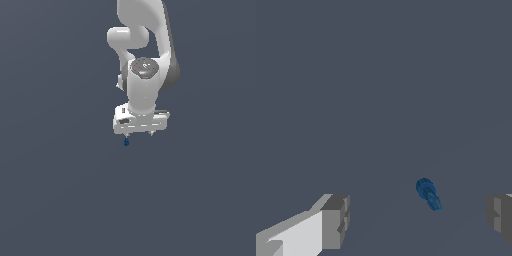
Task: Pick up the object and move it to a goal position.
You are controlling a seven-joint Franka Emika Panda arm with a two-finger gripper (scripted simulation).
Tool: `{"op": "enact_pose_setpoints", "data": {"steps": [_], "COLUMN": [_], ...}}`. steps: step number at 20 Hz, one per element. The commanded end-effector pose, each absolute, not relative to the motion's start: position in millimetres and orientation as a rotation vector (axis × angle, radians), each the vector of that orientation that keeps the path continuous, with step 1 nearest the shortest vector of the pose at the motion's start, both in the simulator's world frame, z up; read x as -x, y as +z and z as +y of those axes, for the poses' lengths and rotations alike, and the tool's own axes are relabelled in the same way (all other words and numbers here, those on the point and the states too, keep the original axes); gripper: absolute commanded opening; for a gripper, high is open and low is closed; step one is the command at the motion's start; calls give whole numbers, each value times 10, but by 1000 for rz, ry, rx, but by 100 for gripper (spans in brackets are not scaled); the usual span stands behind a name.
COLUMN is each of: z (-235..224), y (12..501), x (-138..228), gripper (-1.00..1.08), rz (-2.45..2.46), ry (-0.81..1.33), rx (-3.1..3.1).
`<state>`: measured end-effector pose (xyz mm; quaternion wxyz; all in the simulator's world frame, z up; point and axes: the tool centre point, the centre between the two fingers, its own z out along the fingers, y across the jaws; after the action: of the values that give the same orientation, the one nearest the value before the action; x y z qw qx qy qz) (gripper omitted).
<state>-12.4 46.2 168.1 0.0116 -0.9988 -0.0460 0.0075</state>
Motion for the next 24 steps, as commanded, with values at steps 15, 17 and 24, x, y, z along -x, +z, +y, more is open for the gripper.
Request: {"op": "enact_pose_setpoints", "data": {"steps": [15,17,24], "z": [389,380,307], "y": [1758,1745,1632], "x": [88,95,156], "gripper": [100,100,100], "rz": [-151,-164,-273], "ry": [21,21,16], "rx": [3099,3099,3098]}}
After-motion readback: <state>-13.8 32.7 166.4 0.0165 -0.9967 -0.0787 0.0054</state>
